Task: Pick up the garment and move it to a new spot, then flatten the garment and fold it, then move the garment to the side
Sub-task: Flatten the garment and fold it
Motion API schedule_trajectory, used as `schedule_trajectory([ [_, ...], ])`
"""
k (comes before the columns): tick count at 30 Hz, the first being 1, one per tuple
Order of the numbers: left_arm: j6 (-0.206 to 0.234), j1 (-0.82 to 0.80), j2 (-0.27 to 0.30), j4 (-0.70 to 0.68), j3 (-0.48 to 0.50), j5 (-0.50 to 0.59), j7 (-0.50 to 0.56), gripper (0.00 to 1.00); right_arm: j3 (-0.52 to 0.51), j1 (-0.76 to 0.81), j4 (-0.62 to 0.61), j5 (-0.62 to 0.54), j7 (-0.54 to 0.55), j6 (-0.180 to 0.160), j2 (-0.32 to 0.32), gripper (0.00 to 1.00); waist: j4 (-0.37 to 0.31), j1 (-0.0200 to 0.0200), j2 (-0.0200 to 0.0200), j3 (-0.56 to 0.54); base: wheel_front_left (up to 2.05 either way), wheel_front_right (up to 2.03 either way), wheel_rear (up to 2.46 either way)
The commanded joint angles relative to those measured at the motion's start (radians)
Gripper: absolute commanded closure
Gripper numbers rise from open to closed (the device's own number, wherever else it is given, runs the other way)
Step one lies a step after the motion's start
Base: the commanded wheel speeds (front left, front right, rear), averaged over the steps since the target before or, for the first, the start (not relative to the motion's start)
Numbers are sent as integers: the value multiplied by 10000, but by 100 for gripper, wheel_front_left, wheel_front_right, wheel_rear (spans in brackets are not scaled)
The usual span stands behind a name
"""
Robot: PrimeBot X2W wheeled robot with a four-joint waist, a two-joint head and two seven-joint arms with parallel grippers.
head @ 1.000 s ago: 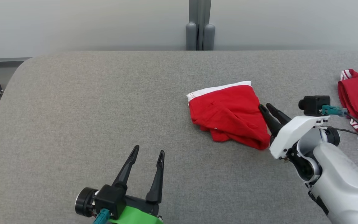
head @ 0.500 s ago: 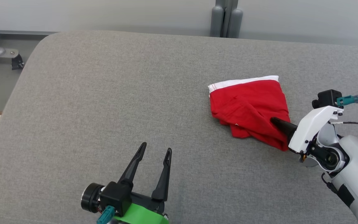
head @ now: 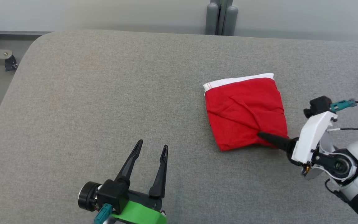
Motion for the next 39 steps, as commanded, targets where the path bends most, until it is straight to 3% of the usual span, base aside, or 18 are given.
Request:
schedule_trajectory([
  [1,24,0,31,-53,29,44,0,0,-156,22,-212,-182,-303,-4,-274,100,-59,0,0,-13,0,0,0],
  [6,-50,-239,31,-114,-225,-105,0,0,-550,-31,-58,-278,-992,-4,-648,100,202,0,0,223,0,0,0],
  [15,-46,-527,31,-38,-604,-412,0,0,-1135,-406,1735,783,-280,-2,-549,100,1120,0,0,647,0,0,0],
  [21,8,-564,30,-44,-655,-454,0,0,-1077,-515,2032,1063,140,-2,-310,100,1256,0,0,757,0,0,0],
  [32,84,-306,31,20,-481,-419,1,0,-668,738,-86,1550,1157,-2,-508,100,667,0,0,206,0,0,0],
  [39,93,-105,32,56,-410,-332,0,0,-793,1300,-1509,487,-352,-2,-639,100,271,0,0,-336,0,0,0],
])
